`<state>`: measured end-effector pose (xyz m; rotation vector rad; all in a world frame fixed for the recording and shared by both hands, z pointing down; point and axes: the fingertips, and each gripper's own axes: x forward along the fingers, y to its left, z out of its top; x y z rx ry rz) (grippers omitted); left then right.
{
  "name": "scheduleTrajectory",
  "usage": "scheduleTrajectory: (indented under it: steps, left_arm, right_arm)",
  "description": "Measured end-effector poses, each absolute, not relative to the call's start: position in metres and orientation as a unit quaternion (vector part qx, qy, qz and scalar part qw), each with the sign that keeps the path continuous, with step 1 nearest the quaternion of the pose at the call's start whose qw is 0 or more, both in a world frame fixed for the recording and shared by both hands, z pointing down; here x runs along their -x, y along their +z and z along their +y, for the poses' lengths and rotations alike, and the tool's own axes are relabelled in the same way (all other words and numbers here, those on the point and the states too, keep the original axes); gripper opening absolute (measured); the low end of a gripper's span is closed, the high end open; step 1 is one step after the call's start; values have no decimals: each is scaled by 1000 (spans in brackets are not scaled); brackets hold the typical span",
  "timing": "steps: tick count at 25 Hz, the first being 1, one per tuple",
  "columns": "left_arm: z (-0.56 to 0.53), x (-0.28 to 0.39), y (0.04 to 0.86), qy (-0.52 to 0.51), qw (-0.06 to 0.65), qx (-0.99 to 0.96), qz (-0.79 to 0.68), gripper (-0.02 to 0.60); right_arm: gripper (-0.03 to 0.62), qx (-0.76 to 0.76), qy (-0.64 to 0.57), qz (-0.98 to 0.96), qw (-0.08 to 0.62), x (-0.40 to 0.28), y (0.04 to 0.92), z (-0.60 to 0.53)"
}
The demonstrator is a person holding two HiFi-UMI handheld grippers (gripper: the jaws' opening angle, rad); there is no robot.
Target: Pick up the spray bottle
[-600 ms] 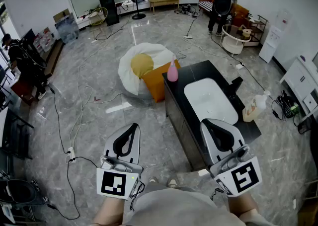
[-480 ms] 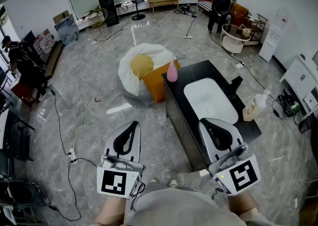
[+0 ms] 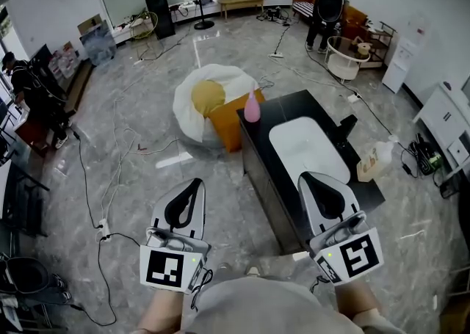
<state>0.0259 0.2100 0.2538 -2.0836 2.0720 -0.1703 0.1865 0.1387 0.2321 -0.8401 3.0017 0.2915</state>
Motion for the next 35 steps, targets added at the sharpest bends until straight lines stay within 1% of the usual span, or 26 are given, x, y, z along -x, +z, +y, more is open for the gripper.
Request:
scheduleTrajectory:
  steps: [11, 12, 13, 14, 18, 27, 35]
  left_arm:
    - [196, -30, 257, -73, 102, 707, 696, 18]
    - [195, -30, 256, -75, 103, 708, 695, 18]
    - [194, -29, 256, -76, 103, 707, 696, 18]
    - [194, -27, 255, -76, 103, 705, 697, 18]
    - [192, -16, 259, -76, 94, 699, 705, 18]
    - [158, 16, 273, -69, 85, 706, 699, 18]
    - [78, 73, 296, -69, 64, 727, 680, 18]
  right_arm:
    - [31, 254, 83, 964, 14, -190, 235, 130]
    - [81, 247, 81, 966, 10, -187, 238, 130]
    - [192, 243, 78, 967, 3, -185, 241, 129]
    - [225, 242, 77, 967, -3, -182, 245, 127]
    - [280, 223, 80, 971, -17, -169, 252, 125]
    - [288, 208, 75, 974, -42, -128, 276, 96]
    - [288, 224, 55, 970, -76, -70, 304, 20]
